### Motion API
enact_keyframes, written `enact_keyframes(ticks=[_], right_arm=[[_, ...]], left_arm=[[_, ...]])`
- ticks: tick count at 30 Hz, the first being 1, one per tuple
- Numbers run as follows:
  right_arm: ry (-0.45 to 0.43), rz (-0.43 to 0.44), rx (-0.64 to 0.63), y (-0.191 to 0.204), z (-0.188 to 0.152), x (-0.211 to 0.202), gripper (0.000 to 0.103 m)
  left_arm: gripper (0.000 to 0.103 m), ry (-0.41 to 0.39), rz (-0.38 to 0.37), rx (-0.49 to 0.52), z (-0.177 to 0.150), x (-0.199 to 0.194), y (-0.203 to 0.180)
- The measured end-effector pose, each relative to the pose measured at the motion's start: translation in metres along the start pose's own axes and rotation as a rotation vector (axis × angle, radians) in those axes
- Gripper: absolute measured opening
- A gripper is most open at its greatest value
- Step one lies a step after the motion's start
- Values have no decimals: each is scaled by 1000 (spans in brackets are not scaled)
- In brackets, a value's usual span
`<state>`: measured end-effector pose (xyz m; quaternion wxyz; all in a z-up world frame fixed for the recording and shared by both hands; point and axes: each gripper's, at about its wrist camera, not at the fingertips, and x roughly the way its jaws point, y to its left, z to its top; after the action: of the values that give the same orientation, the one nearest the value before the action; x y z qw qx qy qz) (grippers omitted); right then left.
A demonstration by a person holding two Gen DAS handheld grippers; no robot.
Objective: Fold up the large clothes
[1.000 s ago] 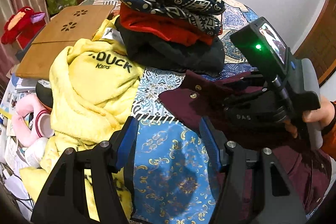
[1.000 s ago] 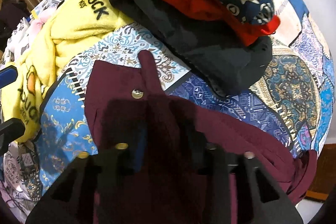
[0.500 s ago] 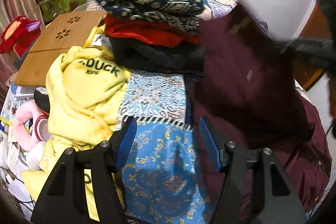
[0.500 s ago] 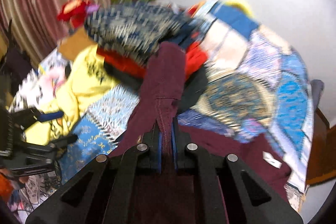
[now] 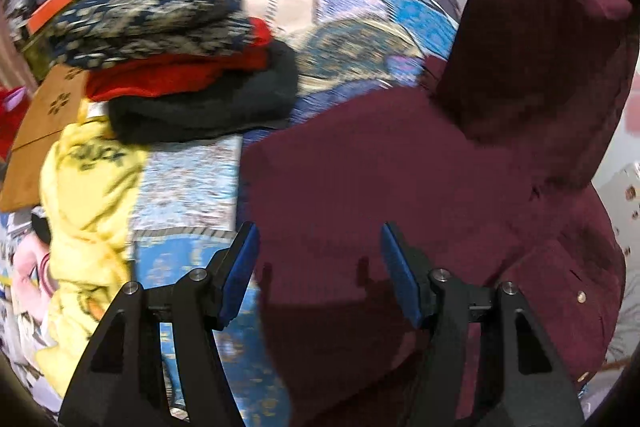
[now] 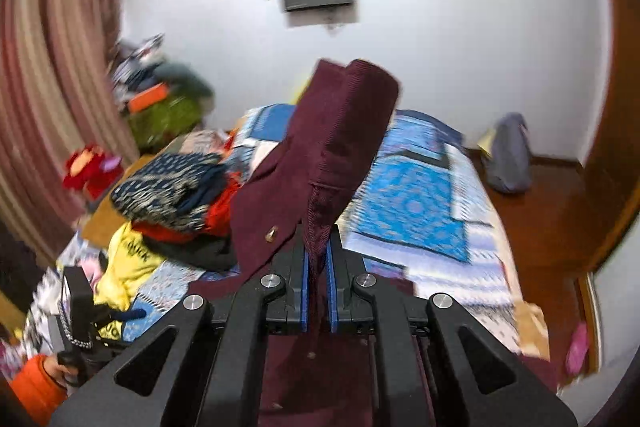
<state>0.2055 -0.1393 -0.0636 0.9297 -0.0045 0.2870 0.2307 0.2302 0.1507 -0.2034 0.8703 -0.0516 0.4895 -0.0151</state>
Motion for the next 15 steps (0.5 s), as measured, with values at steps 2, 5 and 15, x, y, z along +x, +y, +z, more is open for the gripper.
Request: enact_keyframes(ticks=[2, 5, 15], right_arm=[[-1, -30, 46, -20, -9, -8, 6], [20, -66, 115, -50, -30, -14, 6], [291, -148, 313, -122, -143, 16, 6]], left_arm=[[62, 29, -12, 25, 0, 7, -11], [62, 79, 0, 44, -2, 18, -21], [62, 157, -22, 67, -27, 29, -30]])
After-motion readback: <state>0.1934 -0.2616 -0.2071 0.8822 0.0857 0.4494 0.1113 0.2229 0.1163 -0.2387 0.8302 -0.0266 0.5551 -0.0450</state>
